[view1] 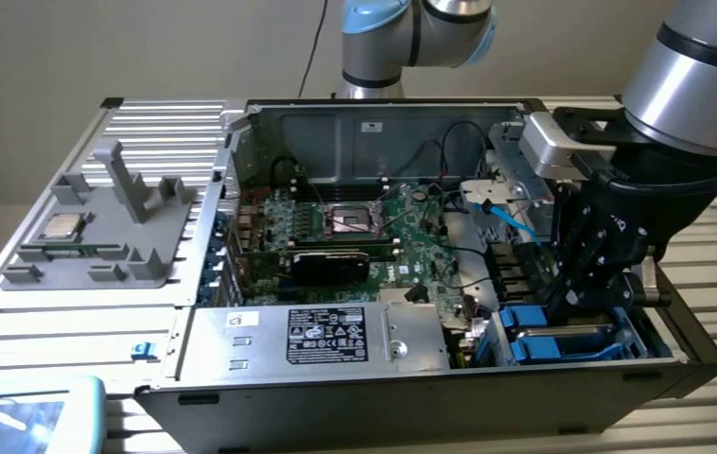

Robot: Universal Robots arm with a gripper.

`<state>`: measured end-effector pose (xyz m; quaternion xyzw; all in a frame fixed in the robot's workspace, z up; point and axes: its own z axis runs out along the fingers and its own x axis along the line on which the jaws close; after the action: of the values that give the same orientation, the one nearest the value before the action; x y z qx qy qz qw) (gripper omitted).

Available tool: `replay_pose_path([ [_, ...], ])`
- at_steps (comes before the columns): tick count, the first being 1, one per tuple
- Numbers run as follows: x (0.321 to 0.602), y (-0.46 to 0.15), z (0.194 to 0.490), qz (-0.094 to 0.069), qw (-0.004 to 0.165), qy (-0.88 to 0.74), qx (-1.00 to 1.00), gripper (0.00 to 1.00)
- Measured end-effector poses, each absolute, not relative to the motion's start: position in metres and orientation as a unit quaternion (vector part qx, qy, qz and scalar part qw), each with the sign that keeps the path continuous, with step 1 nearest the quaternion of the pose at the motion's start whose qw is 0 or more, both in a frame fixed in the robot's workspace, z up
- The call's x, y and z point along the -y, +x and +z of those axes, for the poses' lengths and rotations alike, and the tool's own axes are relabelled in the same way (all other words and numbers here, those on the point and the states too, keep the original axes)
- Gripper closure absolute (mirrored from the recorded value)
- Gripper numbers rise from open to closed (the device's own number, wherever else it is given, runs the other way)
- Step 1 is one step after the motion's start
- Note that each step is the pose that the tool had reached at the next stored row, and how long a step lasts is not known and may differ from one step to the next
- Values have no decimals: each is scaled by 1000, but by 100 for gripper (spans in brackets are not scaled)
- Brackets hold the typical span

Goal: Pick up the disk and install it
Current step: 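Insert the second disk wire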

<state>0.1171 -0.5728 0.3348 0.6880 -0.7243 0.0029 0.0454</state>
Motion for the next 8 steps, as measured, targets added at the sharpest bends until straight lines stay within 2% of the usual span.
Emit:
replay_pose_path([
  [8, 573, 117, 334, 3, 45, 688, 724, 82],
])
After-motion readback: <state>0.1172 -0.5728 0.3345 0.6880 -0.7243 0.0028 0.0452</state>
